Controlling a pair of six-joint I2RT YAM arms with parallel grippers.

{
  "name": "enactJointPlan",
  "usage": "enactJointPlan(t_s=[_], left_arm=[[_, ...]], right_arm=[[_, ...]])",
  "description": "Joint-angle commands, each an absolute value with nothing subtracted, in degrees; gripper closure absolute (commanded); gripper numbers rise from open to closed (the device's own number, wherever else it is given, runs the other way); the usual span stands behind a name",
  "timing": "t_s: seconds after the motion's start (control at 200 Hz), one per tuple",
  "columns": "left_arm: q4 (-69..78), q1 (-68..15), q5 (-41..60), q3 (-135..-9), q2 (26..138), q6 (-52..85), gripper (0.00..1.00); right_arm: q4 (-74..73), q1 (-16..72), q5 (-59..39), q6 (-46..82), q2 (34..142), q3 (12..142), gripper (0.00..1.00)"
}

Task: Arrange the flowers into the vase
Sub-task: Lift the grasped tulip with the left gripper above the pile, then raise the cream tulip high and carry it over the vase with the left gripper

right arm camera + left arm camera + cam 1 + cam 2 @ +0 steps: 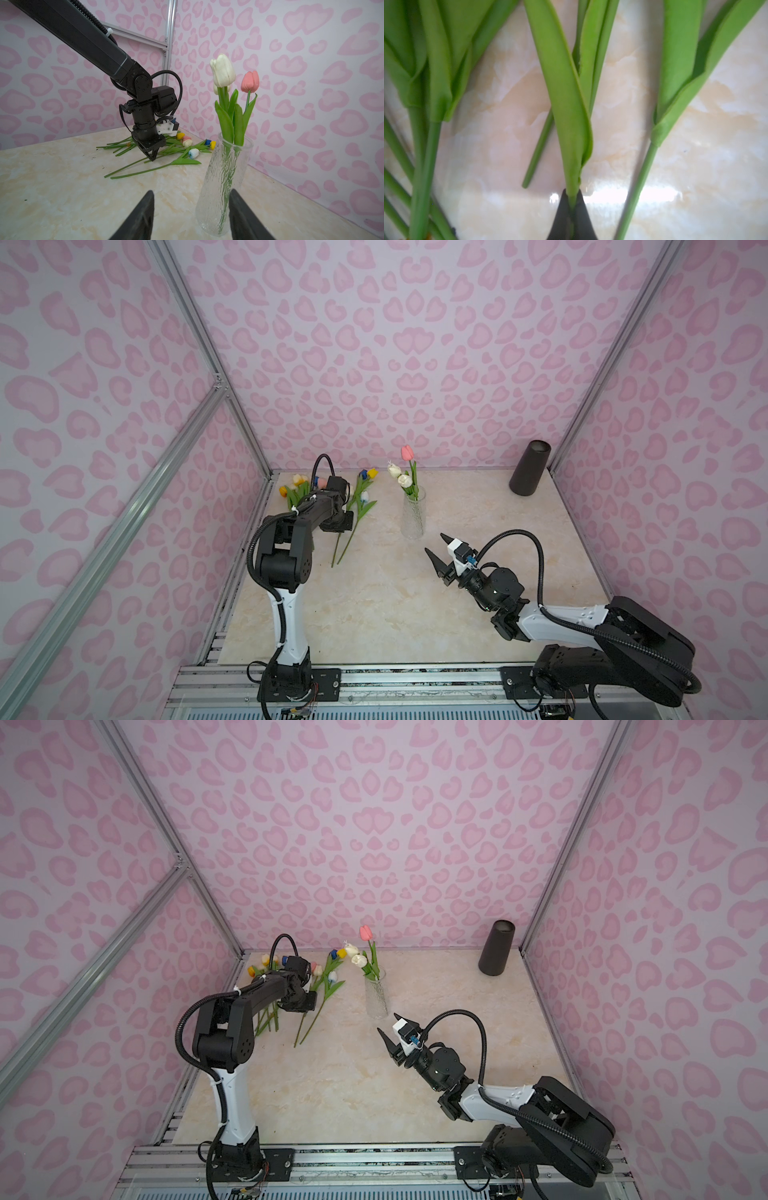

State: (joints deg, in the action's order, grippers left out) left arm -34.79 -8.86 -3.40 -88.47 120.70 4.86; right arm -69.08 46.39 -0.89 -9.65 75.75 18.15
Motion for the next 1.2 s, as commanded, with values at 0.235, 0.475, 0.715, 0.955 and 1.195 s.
enactJointPlan(t_s=[0.235, 0.475, 0.715, 0.955, 1.195], left_arm=[[-37.72, -8.9, -3.8, -89.7, 113.6, 5.19, 0.91], [-36.15, -8.95, -3.02, -88.1, 109.3, 5.27, 0.96], [-35.66, -8.88, -3.86, -88.0, 108.33, 5.18, 0.89], [-34.78, -8.97, -1.98, -87.8, 107.95, 5.39, 0.97], [-29.89, -9.43, -1.31, -84.37, 100.38, 6.53, 0.97]], right_arm=[[-71.71, 46.48, 0.18, -9.44, 76.15, 17.37, 0.43], [-71.63, 46.44, 0.17, -9.36, 76.29, 17.24, 0.43], [-71.82, 46.47, 0.35, -9.43, 76.64, 17.27, 0.43], [-72.18, 46.48, 0.7, -9.61, 77.19, 17.14, 0.43], [-72.3, 46.49, 1.01, -9.78, 76.92, 16.96, 0.43]])
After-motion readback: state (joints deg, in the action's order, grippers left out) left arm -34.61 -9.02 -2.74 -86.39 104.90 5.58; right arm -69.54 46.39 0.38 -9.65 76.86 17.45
